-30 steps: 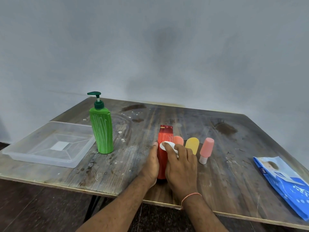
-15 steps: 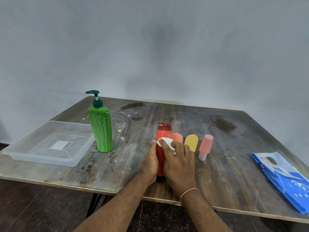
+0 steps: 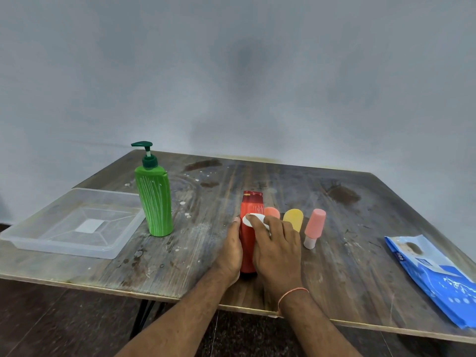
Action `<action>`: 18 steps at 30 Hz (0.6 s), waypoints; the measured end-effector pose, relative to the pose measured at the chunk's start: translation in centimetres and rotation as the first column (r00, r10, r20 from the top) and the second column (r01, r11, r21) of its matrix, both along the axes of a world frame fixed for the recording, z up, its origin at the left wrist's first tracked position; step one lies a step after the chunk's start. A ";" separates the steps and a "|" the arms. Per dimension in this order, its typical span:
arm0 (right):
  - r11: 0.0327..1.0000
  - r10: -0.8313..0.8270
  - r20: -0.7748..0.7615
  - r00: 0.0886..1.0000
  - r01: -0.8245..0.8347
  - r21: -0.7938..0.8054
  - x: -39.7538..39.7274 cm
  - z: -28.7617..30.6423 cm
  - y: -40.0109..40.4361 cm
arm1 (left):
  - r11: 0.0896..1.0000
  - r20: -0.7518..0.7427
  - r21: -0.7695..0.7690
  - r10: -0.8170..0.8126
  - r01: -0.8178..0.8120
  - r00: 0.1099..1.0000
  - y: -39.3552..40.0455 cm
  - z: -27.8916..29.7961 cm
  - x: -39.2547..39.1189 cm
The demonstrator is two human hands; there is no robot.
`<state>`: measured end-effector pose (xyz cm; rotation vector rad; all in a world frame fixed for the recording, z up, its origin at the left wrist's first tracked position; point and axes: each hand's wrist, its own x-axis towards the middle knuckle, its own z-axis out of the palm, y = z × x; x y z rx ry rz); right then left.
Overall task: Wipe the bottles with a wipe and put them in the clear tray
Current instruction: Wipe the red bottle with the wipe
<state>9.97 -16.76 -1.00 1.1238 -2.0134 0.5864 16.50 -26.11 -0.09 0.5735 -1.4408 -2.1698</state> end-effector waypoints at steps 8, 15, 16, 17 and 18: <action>1.000 0.031 -0.070 0.997 -0.031 0.002 0.1 0.6 0.3 | 0.998 -0.020 0.056 0.002 0.000 1.000 -0.2 0.2 0.1; 0.998 0.056 -0.037 0.998 -0.057 -0.023 -0.2 1.1 -0.1 | 0.998 -0.008 0.059 0.018 -0.017 1.000 -0.2 0.2 0.1; 0.997 0.070 -0.044 0.997 -0.071 -0.017 -0.3 1.0 0.2 | 0.998 -0.006 0.064 0.019 -0.018 1.000 -0.3 0.2 0.1; 0.997 0.079 -0.039 0.996 -0.080 -0.014 -0.4 1.0 0.4 | 0.998 -0.008 0.069 0.014 -0.013 1.000 -0.4 0.2 0.1; 0.996 0.084 -0.027 0.996 -0.085 -0.014 -0.6 1.0 0.7 | 0.997 -0.006 0.070 0.009 -0.009 1.000 -0.4 0.2 0.1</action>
